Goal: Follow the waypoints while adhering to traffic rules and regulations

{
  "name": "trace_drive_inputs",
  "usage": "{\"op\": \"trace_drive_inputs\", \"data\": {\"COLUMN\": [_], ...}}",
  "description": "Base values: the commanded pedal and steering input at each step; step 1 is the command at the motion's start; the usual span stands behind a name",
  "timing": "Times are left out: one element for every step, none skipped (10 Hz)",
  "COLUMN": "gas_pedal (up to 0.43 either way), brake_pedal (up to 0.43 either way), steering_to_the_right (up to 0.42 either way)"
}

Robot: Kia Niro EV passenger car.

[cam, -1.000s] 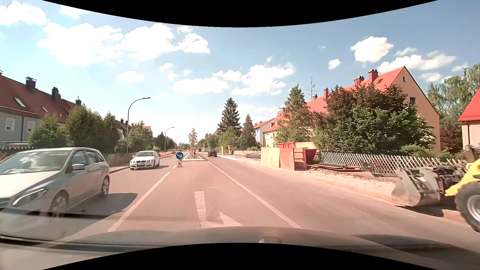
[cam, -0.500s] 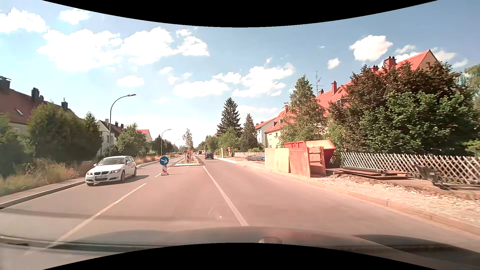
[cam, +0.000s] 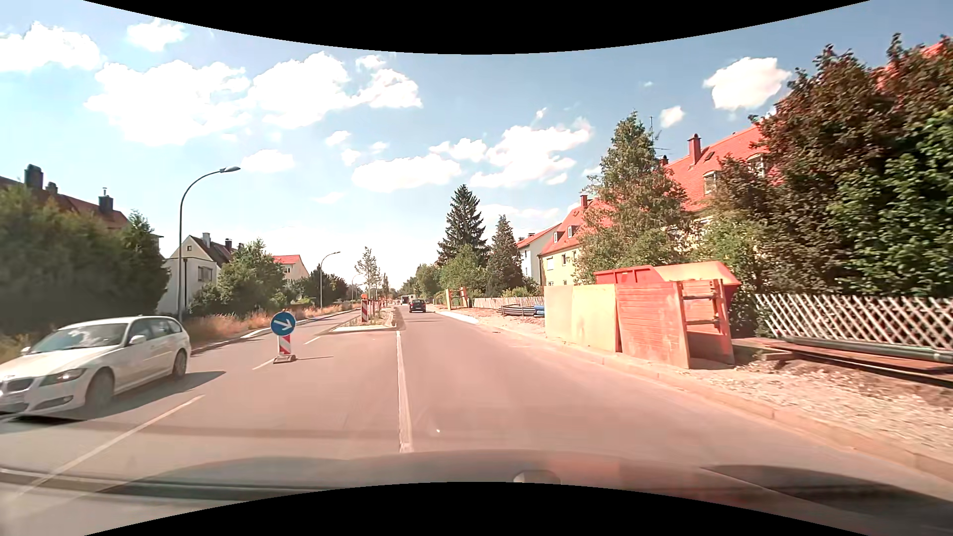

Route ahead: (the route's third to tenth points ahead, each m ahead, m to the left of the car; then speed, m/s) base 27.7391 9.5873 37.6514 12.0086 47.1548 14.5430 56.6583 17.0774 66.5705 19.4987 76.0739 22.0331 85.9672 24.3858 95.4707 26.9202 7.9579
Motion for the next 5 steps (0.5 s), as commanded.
{"op": "trace_drive_inputs", "data": {"gas_pedal": [0.177,0.169,0.169,0.169,0.169], "brake_pedal": [0.0,0.0,0.0,0.0,0.0], "steering_to_the_right": [-0.052,-0.058,-0.063,-0.066,-0.066]}}
